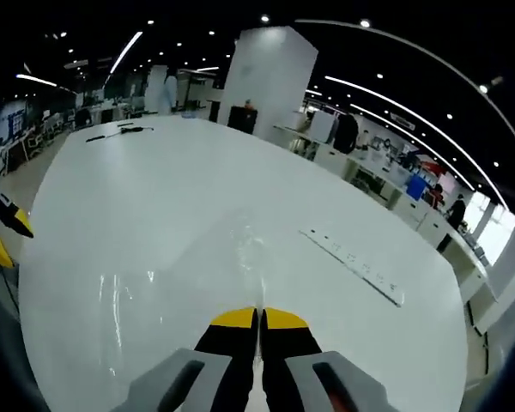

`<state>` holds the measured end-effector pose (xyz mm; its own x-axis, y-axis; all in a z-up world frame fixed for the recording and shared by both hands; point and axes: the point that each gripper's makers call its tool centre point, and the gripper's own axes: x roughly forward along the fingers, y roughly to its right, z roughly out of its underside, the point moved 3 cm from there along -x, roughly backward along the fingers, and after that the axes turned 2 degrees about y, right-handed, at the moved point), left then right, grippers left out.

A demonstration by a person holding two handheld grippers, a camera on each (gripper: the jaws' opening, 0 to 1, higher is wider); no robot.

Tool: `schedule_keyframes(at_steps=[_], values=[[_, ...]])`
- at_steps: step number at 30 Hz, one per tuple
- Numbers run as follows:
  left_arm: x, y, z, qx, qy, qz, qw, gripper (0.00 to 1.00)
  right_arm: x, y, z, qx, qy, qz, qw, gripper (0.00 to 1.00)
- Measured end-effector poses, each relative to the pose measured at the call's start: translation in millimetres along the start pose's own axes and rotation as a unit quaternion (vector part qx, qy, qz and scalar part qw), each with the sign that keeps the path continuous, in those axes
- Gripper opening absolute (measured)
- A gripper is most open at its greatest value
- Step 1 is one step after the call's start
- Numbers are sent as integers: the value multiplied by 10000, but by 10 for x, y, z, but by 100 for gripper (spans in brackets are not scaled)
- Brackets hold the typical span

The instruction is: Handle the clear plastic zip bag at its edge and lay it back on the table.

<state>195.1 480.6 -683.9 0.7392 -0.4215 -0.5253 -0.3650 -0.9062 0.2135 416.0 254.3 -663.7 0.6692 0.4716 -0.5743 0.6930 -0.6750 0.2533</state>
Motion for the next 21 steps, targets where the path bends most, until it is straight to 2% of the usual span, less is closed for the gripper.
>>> schedule_keyframes(at_steps=[4,16,21], values=[[4,25,-17,45,-29,25,10000,37,0,-45,-42,-311,76,-10,9995,0],[27,48,-65,188,-69,52,9998,37,-150,-419,-157,-1108,89,-267,9934,0],[74,-56,-205,316,-3,11,9995,37,-242,-541,-207,-1343,94,-335,9903,0]])
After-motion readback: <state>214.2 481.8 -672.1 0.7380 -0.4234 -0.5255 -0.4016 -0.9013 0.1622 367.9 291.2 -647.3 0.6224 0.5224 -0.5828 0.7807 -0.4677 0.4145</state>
